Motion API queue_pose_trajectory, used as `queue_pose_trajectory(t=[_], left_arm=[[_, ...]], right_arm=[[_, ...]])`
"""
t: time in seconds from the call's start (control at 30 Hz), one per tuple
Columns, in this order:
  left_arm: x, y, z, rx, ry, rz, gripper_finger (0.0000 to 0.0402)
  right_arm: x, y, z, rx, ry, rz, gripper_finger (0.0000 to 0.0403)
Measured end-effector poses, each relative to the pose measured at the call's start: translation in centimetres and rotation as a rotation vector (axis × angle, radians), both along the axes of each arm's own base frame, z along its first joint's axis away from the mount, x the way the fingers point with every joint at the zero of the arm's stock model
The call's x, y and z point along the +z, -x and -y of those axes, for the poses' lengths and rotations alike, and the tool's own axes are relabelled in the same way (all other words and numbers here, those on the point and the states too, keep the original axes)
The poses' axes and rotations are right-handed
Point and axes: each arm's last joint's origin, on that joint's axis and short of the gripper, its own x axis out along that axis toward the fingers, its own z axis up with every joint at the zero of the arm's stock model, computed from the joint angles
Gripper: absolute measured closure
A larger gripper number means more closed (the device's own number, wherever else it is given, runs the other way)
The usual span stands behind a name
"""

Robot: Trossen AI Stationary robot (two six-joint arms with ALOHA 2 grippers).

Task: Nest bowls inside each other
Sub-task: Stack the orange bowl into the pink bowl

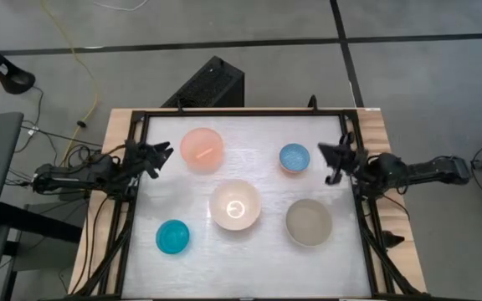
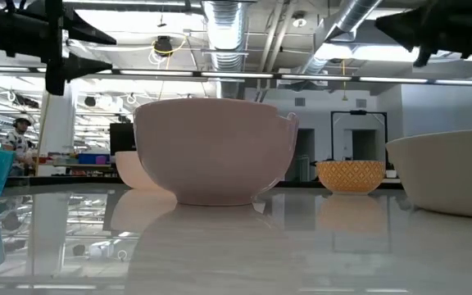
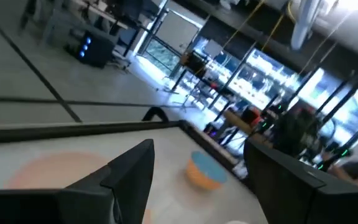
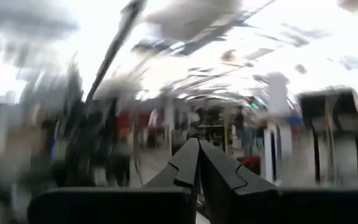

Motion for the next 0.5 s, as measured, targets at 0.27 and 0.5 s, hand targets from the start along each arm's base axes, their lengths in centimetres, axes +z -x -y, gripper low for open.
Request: queue_pose_trajectory(t=[0.27,0.5], left_arm=[[3.8,0.0,-0.6,0.033,-0.170,-0.382,0.0206],[5.2,-0.8,-1.9,0.175,-0.218,-0.582,0.0267]], right_arm=[[-0.3,-0.5,1.8,-0.045,-0.475,0.304,0.0355],[0.4,-1.6,2.6,0.093,-0.645,0.410,0.0355]])
